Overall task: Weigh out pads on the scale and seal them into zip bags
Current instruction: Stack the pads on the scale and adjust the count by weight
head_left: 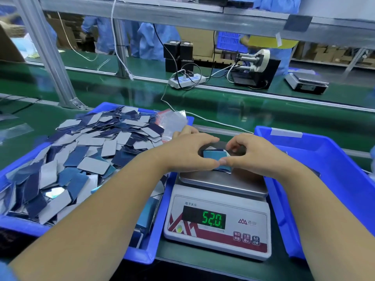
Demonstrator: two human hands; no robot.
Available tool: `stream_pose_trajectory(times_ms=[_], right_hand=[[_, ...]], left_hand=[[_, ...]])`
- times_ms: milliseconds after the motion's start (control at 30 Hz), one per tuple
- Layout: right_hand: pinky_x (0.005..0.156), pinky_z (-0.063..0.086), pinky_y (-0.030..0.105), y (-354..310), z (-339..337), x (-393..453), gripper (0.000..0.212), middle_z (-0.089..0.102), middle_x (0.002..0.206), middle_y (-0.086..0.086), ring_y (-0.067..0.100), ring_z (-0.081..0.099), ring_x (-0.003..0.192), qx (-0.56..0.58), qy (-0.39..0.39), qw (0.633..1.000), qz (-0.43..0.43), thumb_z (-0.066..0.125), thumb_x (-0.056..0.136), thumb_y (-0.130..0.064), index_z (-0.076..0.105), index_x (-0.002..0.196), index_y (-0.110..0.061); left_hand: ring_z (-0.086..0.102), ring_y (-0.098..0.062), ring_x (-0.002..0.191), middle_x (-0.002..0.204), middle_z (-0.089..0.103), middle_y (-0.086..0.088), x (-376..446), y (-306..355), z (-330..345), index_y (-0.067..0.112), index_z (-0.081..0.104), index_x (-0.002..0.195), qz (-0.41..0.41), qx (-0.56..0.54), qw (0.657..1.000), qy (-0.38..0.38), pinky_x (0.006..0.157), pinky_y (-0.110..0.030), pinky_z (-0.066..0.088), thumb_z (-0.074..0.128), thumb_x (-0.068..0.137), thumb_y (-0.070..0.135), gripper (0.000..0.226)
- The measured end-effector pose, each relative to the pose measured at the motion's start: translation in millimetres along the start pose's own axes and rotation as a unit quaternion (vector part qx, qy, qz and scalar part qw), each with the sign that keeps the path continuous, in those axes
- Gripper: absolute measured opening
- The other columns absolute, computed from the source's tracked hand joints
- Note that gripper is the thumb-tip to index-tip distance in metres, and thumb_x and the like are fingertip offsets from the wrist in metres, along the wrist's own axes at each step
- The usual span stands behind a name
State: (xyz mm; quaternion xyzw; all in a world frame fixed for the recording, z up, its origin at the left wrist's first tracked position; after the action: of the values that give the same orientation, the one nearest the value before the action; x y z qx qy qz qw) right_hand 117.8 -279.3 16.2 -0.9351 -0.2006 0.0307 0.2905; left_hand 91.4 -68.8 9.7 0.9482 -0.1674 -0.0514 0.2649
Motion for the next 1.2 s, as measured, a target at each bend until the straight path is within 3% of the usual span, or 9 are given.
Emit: stream_pose_trajectory(times_ms=[67,167,267,400,533,700,900,1067,1200], right_hand=[[0.079,0.051,0.029,-2,-1,-1,0.042,0.062,0.087,-0.011,0.008,0.06,0.085,0.001,-0.008,1.0,-0.001,0.081,0.063,-0.058,0.065,0.089,-0.03],[0.078,0.051,0.028,-2,1,-3,0.04,0.063,0.088,-0.008,0.01,0.06,0.085,-0.009,-0.018,1.0,-0.005,0.085,0.063,-0.054,0.064,0.09,-0.032],[0.073,0.048,0.021,-3,1,-2,0.036,0.063,0.088,-0.01,0.005,0.058,0.082,-0.019,-0.029,0.999,-0.021,0.085,0.065,-0.052,0.063,0.088,-0.033],[0.072,0.049,0.022,-5,0,-2,0.032,0.061,0.088,-0.013,0.0,0.055,0.077,-0.02,-0.037,0.998,-0.036,0.084,0.068,-0.048,0.062,0.086,-0.033],[0.067,0.046,0.019,-6,2,-2,0.029,0.06,0.082,-0.016,-0.003,0.053,0.073,-0.014,-0.043,0.998,-0.047,0.084,0.068,-0.045,0.062,0.082,-0.033],[0.065,0.042,0.011,-5,2,-1,0.032,0.061,0.084,-0.018,-0.007,0.054,0.075,0.004,-0.047,0.998,-0.03,0.084,0.066,-0.049,0.064,0.088,-0.037],[0.059,0.04,0.011,-7,1,-1,0.026,0.057,0.076,-0.026,-0.008,0.052,0.068,-0.011,-0.066,0.998,-0.017,0.083,0.07,-0.046,0.061,0.079,-0.036],[0.06,0.041,0.017,-9,0,0,0.029,0.059,0.075,-0.015,0.0,0.05,0.065,-0.01,-0.061,0.998,-0.004,0.084,0.07,-0.044,0.063,0.083,-0.028],[0.054,0.039,0.014,-10,1,-1,0.029,0.058,0.065,-0.021,-0.001,0.049,0.059,0.017,-0.052,0.998,-0.002,0.087,0.069,-0.038,0.061,0.077,-0.028]], left_hand=[[0.024,-0.01,0.111,0.124,0.038,0.009,-2,-1,-1,0.048,0.042,0.143,0.009,0.004,1.0,-0.009,0.089,-0.029,0.029,0.065,0.077,0.064,0.072],[0.024,-0.003,0.11,0.11,0.041,0.025,-5,0,-1,0.043,0.045,0.14,0.045,0.014,0.999,-0.01,0.09,-0.021,0.031,0.073,0.078,0.06,0.07],[0.036,-0.011,0.12,0.116,0.054,0.018,-3,-2,-2,0.042,0.051,0.13,0.052,0.015,0.999,0.008,0.101,-0.035,0.039,0.076,0.078,0.055,0.059],[0.049,0.005,0.101,0.103,0.059,0.018,-1,-1,-1,0.044,0.056,0.118,0.055,-0.056,0.997,0.007,0.086,-0.025,0.047,0.08,0.079,0.041,0.046],[0.061,-0.009,0.092,0.099,0.065,0.01,-1,4,1,0.036,0.063,0.109,0.057,-0.073,0.996,-0.001,0.085,-0.037,0.053,0.079,0.081,0.032,0.033],[0.059,-0.004,0.099,0.106,0.063,0.015,-4,7,-1,0.035,0.062,0.114,0.047,-0.083,0.995,0.002,0.09,-0.031,0.051,0.078,0.082,0.031,0.037],[0.055,0.001,0.096,0.105,0.057,0.018,-6,12,0,0.039,0.059,0.112,0.047,-0.117,0.992,0.019,0.084,-0.021,0.048,0.077,0.08,0.024,0.04],[0.058,-0.005,0.098,0.11,0.059,0.01,-5,13,-2,0.036,0.062,0.113,0.056,-0.132,0.989,0.027,0.086,-0.023,0.049,0.078,0.081,0.027,0.037],[0.057,-0.001,0.097,0.108,0.061,0.015,-3,12,-1,0.035,0.062,0.117,0.051,-0.09,0.994,0.027,0.084,-0.017,0.047,0.073,0.085,0.027,0.035]])
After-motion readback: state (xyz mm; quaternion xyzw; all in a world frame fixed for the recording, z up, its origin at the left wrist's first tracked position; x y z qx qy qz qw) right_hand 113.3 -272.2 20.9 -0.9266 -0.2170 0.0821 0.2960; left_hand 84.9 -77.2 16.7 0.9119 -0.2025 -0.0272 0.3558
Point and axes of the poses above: each hand's wrist, its own x-axis towards the middle knuckle, its own z-axis out of the palm, y = z × x, the point moved 1 cm from there along x, towards the middle knuckle
